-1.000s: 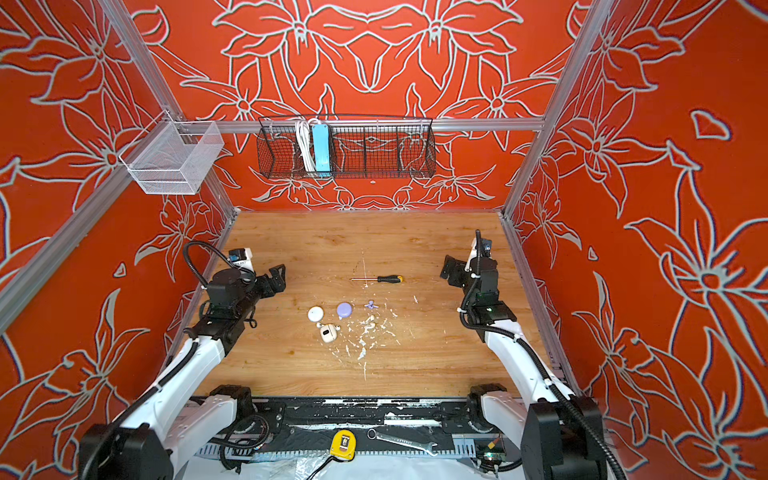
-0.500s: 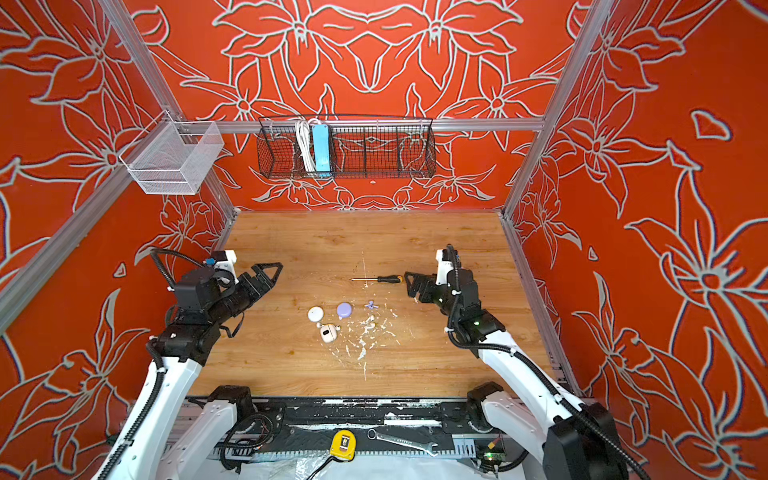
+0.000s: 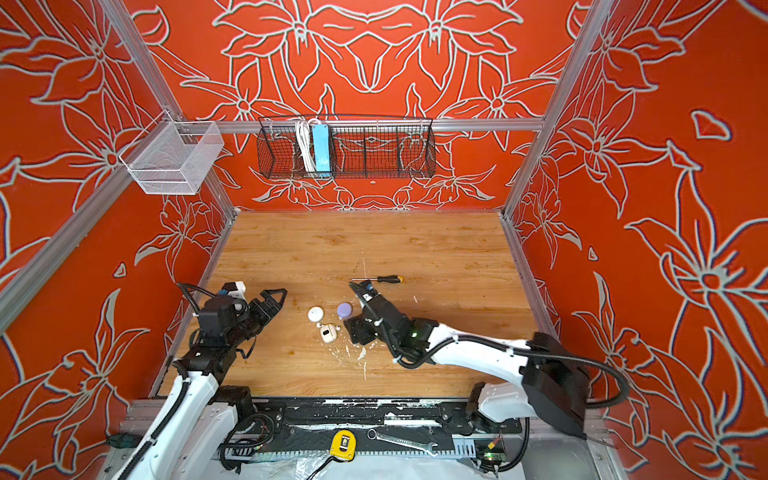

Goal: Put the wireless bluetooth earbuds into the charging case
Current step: 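Lower the right gripper over the white pill-shaped case and close on it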

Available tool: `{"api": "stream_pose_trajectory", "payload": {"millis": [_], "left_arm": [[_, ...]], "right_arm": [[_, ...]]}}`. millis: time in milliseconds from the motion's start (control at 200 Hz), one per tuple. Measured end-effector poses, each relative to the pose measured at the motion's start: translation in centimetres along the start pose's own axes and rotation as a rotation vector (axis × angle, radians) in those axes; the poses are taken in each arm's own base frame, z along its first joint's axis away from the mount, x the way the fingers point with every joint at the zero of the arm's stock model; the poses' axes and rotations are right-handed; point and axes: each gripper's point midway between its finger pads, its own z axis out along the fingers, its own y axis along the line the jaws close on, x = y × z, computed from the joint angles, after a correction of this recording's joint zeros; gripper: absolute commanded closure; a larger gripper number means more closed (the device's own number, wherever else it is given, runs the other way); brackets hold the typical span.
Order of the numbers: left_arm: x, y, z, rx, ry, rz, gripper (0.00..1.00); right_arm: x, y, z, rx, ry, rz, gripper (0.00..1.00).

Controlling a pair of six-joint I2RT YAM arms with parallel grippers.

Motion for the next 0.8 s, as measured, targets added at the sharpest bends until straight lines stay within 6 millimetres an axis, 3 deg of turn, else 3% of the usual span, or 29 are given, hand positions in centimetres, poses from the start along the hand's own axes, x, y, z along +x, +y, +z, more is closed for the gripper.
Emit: {"api": "stream_pose_trajectory", "payload": {"millis": [180,390,801], "left_arm": [[-1.9,-1.4,-1.4,0.045,-0.111,0.033,0.03],[-2.9,-1.9,-2.2,0.059,-0.176,0.044,0.03],[-3.2,-1.6,-2.5,0.040,-0.195,0.042,0.03]], "right_arm": [[4.6,3.9,3.6,0.010,0.111,-0.011,0.25],[7.9,4.1,7.2,0.067,0.199,0.026,0.29],[6.5,4.5,10.4,0.169,0.183,0.017,0.28]]}}
